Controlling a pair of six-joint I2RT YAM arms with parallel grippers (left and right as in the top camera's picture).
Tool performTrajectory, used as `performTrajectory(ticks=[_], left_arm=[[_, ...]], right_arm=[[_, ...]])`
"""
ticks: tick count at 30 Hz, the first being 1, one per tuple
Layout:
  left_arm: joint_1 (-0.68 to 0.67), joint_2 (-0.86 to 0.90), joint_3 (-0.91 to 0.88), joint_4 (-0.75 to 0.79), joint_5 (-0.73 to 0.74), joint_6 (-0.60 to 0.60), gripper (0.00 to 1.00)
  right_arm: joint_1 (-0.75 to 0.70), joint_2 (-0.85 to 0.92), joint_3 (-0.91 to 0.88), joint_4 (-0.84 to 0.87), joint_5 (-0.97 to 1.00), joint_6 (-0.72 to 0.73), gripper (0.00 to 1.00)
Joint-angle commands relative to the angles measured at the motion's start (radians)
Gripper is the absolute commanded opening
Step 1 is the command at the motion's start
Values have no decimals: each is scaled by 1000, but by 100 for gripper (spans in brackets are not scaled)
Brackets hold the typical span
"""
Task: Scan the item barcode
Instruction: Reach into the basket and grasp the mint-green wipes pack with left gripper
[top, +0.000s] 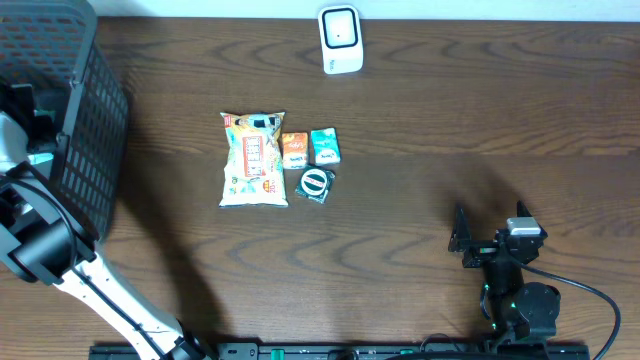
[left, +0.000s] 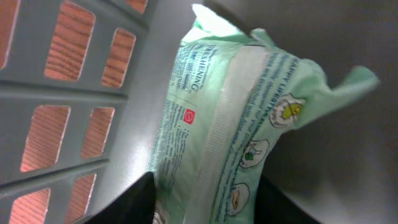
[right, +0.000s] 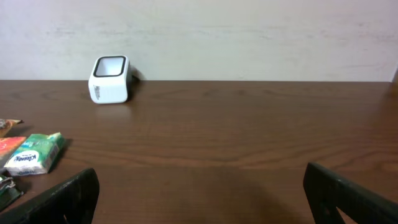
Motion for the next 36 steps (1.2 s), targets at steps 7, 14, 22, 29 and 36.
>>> performTrajectory(ticks=[7, 14, 22, 29, 36], left_arm=[[6, -30, -32, -19, 16, -201, 7], [8, -241, -29, 8, 286, -464, 7], [5, -546, -29, 110, 540, -948, 7], [-68, -761, -29, 46, 667, -1085, 7], [-423, -830, -29, -137, 660, -902, 7]], right_arm=[[3, -6, -1, -5, -6, 11, 99], [3, -6, -1, -5, -6, 11, 99], [3, -6, -1, -5, -6, 11, 99], [3, -6, -2, -5, -6, 11, 99], [3, -6, -2, -5, -6, 11, 99]])
